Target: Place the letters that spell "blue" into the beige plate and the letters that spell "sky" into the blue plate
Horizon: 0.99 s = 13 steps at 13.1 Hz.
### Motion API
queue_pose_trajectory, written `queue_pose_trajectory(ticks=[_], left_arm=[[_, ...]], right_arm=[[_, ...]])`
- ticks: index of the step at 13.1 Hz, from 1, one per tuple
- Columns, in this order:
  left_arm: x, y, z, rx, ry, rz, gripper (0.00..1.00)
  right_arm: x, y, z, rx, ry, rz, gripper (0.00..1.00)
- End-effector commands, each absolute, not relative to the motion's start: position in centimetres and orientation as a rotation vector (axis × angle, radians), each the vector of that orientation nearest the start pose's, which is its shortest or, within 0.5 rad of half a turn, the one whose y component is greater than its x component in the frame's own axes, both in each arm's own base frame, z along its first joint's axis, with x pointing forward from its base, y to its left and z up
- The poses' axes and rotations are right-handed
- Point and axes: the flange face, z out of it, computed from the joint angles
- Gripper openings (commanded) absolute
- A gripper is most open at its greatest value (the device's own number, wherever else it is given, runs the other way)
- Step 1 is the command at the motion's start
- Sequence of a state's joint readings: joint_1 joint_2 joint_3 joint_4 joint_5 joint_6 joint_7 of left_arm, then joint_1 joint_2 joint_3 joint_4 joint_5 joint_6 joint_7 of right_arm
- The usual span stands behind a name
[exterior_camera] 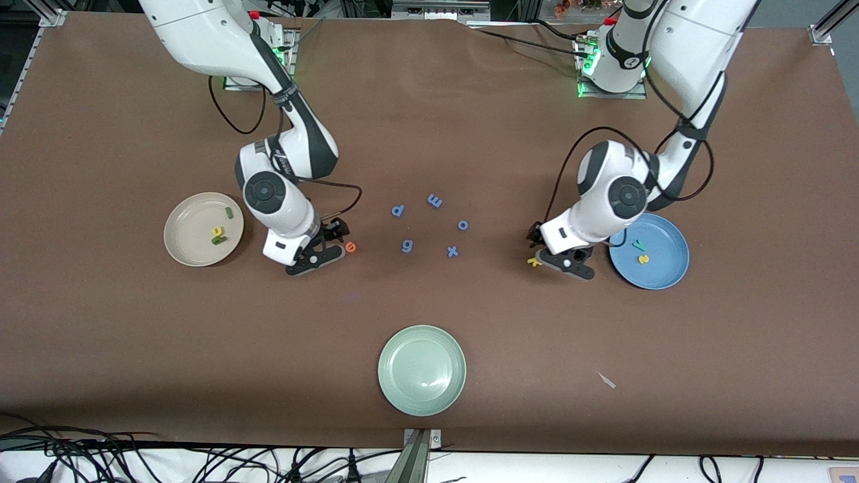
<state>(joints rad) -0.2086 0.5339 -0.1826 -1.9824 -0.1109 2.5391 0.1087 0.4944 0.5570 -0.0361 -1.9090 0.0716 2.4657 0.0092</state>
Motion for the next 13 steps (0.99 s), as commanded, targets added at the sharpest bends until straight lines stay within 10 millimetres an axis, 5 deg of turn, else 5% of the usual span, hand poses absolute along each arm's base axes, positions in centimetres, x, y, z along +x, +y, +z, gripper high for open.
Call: queue_pose_trajectory(ticks=[1, 7, 9, 11, 13], left_arm=[[57.6, -25.8, 17.8, -3.13, 0.836, -0.127, 0.8], [57.5, -25.5, 16.7, -3.078, 0.9, -0.142, 0.85], [57.9, -24.8, 17.1, -3.075, 0.887, -0.15, 0.85], [57.8, -24.6, 17.0, -3.075, 0.88, -0.142, 0.85], [57.8, -24.6, 17.0, -3.076, 0.881, -0.142, 0.78]], right_arm=[[55.9, 30.7, 19.0, -3.053, -0.576, -0.048, 1.0], [55.3, 31.9, 17.5, -3.046, -0.58, -0.095, 0.98], [55.1, 31.9, 17.3, -3.047, -0.58, -0.085, 0.76], [54.4, 32.3, 16.8, -3.052, -0.572, -0.061, 0.42], [54.2, 32.6, 16.8, -3.062, -0.52, -0.058, 0.31]])
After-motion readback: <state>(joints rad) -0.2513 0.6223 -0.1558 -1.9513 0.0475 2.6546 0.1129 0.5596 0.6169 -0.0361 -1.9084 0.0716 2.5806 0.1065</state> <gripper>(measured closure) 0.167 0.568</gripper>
